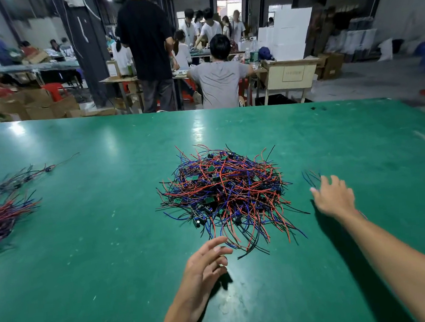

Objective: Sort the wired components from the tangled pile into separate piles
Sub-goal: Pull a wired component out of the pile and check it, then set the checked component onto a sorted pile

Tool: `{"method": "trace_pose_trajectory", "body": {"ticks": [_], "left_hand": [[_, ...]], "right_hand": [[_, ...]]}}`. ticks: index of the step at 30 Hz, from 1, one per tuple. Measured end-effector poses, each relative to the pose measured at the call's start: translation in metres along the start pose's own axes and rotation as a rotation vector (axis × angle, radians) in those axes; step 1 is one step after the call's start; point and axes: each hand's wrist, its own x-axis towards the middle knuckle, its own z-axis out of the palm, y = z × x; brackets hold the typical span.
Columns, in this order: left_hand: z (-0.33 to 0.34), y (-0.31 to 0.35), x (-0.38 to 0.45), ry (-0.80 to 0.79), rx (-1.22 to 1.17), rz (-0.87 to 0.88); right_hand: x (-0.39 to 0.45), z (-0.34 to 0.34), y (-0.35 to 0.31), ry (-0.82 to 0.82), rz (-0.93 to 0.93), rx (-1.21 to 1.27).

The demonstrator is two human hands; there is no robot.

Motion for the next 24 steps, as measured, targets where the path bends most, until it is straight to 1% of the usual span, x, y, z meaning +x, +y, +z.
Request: {"method": "trace_pose_trajectory", "body": {"ticks": [3,6,7,8,10,11,13,17,21,24], "left_hand": [[-0.004,-0.001,0.003,0.037,-0.092,-0.02],[-0.006,-0.001,0.006,0.065,-0.194,-0.047],[-0.007,0.0,0.007,0.067,-0.234,-0.056],[-0.009,0.0,0.008,0.066,-0.276,-0.063],[-0.011,0.001,0.009,0.067,-0.344,-0.071],[-0.011,0.001,0.01,0.071,-0.37,-0.076],[-0.012,0.001,0.012,0.075,-0.396,-0.087],[-0.013,0.001,0.012,0.085,-0.417,-0.092],[-0.014,0.0,0.011,0.097,-0.434,-0.087],[-0.013,0.0,0.011,0.107,-0.439,-0.09]], "right_hand": [[-0.022,0.033,-0.002,-0.071,-0.06,0.026],[-0.02,0.037,-0.005,-0.121,-0.014,0.146],[-0.018,0.033,-0.007,-0.1,-0.005,0.176],[-0.018,0.028,-0.011,-0.043,-0.022,0.189],[-0.023,0.02,-0.022,0.11,-0.126,0.252],[-0.03,0.016,-0.031,0.156,-0.189,0.307],[-0.049,0.015,-0.049,0.156,-0.242,0.359],[-0.086,0.026,-0.067,0.106,-0.199,0.393],[-0.102,0.032,-0.069,0.166,-0.152,0.389],[-0.109,0.03,-0.065,0.133,-0.092,0.497]]}}
